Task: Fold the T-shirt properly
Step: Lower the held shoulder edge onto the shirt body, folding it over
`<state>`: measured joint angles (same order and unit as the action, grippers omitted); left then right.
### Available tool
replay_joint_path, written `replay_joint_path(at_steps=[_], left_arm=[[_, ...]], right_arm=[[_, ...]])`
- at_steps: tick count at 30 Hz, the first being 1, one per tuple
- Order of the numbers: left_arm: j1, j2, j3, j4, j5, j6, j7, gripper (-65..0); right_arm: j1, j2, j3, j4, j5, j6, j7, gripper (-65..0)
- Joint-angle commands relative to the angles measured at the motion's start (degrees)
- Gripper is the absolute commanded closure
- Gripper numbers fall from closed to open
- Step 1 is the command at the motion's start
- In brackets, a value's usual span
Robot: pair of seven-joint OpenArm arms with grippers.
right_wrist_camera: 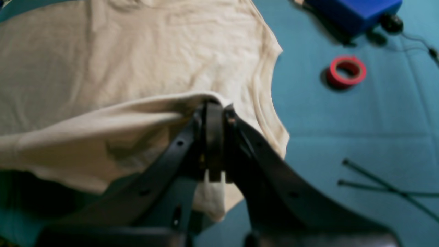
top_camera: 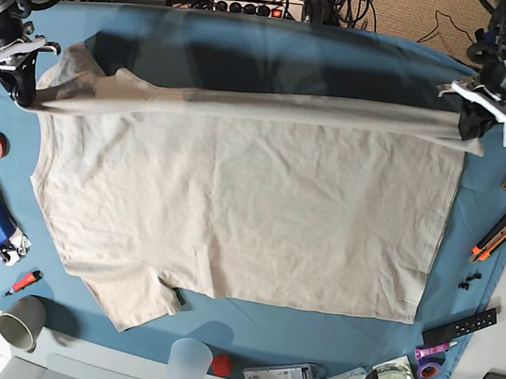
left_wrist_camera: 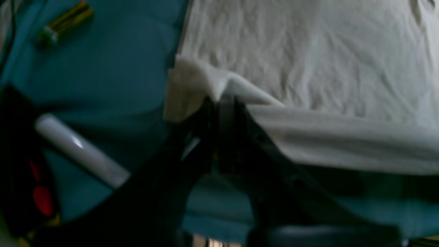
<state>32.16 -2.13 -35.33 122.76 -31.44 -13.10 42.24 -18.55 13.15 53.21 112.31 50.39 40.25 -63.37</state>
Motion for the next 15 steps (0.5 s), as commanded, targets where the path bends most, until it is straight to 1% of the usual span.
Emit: replay_joint_path(at_steps=[1,4,6,9,12,14,15], left_arm=[[-0.28,-0.66,0.70,0.90,1.11,0.39,-2.49,0.0],[-1.81,-0.92,4.00,0.83,4.37,3.17,-3.10,0.0],[-3.04,-0.90,6.25,0.57,7.76,4.42,-3.34,0.0],[-5.31,-0.92,8.72,-0.85,11.63,4.68,-3.56,0.0],[-7.63,-0.92,9.35,-3.91,15.13,4.79,-5.53,0.0],[-9.27,-0.94,9.03,-6.19,16.65,5.29,-5.88,0.0],[-10.01,-0.96,8.90,-7.15,16.92,6.23,-5.88,0.0]], right_arm=[[0.66,1.03,0.33,-0.20,0.52,-0.25,1.92,0.0],[2.38,1.16,0.33,-3.30,0.52,-0.25,1.88,0.0],[3.61,1.16,0.33,-4.90,0.33,-0.25,1.88,0.0],[5.14,1.33,-0.15,-6.34,-1.33,-0.25,1.90,0.0],[5.38,2.47,-2.80,-7.06,-2.75,-0.25,2.21,0.0],[5.38,3.23,-5.01,-7.06,-4.98,-0.25,3.63,0.0],[5.40,3.50,-5.92,-7.06,-6.58,-0.25,5.09,0.0]])
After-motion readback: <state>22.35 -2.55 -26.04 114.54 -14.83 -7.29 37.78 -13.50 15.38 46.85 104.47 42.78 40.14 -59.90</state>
